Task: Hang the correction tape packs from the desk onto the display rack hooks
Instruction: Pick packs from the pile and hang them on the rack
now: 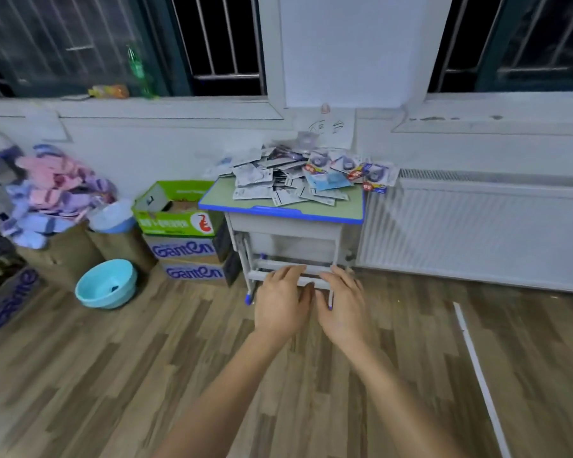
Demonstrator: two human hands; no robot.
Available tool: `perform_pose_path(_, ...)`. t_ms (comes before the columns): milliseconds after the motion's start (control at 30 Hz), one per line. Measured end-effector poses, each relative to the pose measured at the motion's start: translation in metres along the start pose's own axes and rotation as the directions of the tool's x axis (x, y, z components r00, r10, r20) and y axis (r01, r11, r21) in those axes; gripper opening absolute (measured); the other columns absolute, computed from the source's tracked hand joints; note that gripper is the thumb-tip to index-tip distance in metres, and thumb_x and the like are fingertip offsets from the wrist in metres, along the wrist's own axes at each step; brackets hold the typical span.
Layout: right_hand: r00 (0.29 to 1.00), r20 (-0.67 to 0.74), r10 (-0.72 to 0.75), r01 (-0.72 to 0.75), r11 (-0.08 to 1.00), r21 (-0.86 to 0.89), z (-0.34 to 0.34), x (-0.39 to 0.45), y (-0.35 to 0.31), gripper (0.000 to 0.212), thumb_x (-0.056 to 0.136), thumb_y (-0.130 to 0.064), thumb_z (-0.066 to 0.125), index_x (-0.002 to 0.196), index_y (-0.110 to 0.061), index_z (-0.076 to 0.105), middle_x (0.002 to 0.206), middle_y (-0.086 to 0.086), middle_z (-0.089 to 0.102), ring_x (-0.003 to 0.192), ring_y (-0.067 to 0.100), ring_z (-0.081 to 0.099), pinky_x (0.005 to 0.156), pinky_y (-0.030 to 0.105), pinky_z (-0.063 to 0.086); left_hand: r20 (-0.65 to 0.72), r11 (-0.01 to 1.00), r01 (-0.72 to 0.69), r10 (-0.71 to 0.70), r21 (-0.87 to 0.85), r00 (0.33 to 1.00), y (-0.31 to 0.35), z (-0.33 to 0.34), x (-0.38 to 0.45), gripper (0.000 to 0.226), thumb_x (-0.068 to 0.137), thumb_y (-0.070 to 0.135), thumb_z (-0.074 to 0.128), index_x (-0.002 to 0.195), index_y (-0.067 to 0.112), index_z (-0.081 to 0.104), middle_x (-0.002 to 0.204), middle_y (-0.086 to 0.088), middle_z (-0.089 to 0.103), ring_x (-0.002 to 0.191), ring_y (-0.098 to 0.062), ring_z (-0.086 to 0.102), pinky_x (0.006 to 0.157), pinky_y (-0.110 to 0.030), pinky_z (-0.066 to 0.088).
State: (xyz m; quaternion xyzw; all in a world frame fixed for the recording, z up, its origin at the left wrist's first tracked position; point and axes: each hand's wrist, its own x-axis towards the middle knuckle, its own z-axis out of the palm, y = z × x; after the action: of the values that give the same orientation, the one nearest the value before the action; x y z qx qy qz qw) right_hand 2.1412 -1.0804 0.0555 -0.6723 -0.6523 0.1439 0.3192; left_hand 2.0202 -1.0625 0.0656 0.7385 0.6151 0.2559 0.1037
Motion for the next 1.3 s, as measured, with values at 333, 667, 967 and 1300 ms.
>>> perform_pose_path(333, 0.988, 0.15, -0.026, 0.019, 0.999, 0.046, 0.066, 0.153, -0.001, 0.04, 0.093, -0.024, 0.053, 0.133, -0.023, 0.052, 0.145, -0.007, 0.041, 0.134, 0.013, 0.036, 0.105, 0.028, 0.035, -0.006, 0.986, 0.167, -0.167, -0.017, 0.986, -0.06, 0.019, 0.139, 0.045, 0.093, 0.03, 0.054, 0.136, 0.018, 0.051, 0.135, -0.002, 0.055, 0.125, -0.025, 0.047, 0.097, -0.04, 0.042)
perform_pose_path(667, 0.981, 0.192, 0.0, -0.01, 0.998, 0.055, 0.15, 0.336, -0.043, 0.041, 0.093, -0.017, 0.053, 0.134, -0.016, 0.05, 0.143, -0.001, 0.044, 0.132, 0.02, 0.036, 0.106, 0.026, 0.028, 0.02, 0.984, 0.175, -0.175, -0.015, 0.984, -0.164, 0.02, 0.328, 0.05, 0.096, 0.034, 0.052, 0.142, 0.015, 0.044, 0.142, -0.007, 0.048, 0.128, -0.028, 0.044, 0.101, -0.039, 0.039)
perform_pose_path(967, 0.984, 0.18, 0.01, -0.024, 0.997, 0.075, 0.213, 0.465, -0.073, 0.04, 0.092, -0.014, 0.055, 0.132, -0.011, 0.052, 0.141, 0.005, 0.047, 0.13, 0.023, 0.038, 0.106, 0.026, 0.027, 0.083, 0.982, 0.191, -0.191, -0.002, 0.978, -0.239, 0.024, 0.451, 0.05, 0.096, 0.034, 0.052, 0.141, 0.016, 0.043, 0.141, -0.007, 0.048, 0.126, -0.028, 0.045, 0.099, -0.042, 0.041)
perform_pose_path(1300, 0.97, 0.235, -0.057, 0.059, 0.998, -0.005, 0.31, 0.618, -0.084, 0.041, 0.088, -0.013, 0.058, 0.129, -0.011, 0.053, 0.139, 0.009, 0.047, 0.129, 0.026, 0.038, 0.105, 0.026, 0.024, 0.116, 0.861, 0.506, -0.498, -0.052, 0.859, -0.349, 0.049, 0.584, 0.058, 0.094, 0.036, 0.055, 0.142, 0.009, 0.036, 0.136, -0.016, 0.049, 0.126, -0.031, 0.044, 0.096, -0.037, 0.038)
